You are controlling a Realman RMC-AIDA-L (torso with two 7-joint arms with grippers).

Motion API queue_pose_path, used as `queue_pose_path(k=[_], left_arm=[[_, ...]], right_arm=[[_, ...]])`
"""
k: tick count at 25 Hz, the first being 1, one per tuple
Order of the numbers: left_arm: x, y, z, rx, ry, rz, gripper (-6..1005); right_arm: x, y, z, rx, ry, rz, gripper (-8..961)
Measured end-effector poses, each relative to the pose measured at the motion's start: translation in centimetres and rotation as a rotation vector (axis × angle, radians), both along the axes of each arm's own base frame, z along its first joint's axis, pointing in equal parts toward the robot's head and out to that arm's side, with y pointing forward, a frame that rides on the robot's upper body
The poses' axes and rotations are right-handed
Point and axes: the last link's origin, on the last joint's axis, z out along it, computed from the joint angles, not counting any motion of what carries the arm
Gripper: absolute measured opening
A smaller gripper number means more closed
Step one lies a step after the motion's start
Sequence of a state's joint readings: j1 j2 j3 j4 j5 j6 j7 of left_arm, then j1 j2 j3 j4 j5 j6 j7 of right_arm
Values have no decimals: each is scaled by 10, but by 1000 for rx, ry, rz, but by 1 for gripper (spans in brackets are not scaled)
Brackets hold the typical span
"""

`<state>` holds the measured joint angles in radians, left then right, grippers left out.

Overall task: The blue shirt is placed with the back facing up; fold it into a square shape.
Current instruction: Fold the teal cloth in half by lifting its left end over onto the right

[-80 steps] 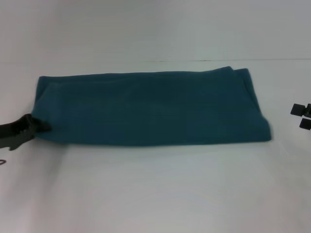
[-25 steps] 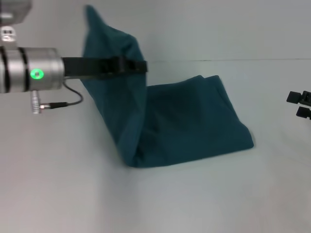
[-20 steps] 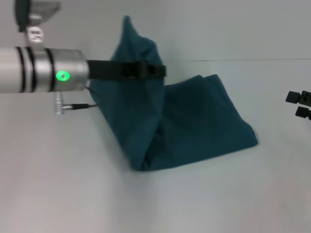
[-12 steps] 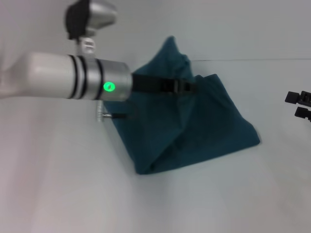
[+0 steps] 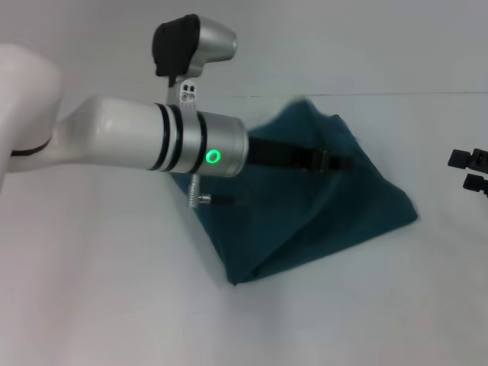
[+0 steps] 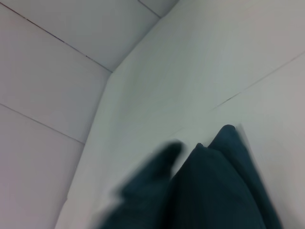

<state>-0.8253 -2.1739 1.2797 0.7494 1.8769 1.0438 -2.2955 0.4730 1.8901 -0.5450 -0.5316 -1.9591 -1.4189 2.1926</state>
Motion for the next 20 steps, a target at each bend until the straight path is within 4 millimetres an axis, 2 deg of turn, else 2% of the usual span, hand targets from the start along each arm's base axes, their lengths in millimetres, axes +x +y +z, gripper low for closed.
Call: queue_pose_path(k=[3,6,8,11,13,17,20], left_arm=[[6,-1,0,-2,-31,-21,64],[11,-5,7,-1,-120,-44,164],[6,-5,19,16,-190,-29,231],[-21,-2,44,68,-313,93,357],[-48,-4,60,83,-395,221,450],[-91,-21,82,21,-490,426,634],[-111,-38,92,-53,-529,515,790]], right_arm=[[1,-1,-1,-7,-8,-1,941],[2,-1,-2,-15,-18,-2,942],[2,-1,-1,-16,-21,-3,942],[3,-1,1,-15,-24,-4,942],[4,-1,2,-24,-33,-6,941],[1,4,2,-74,-71,-11,941],[-7,15,2,-140,-116,-12,941]])
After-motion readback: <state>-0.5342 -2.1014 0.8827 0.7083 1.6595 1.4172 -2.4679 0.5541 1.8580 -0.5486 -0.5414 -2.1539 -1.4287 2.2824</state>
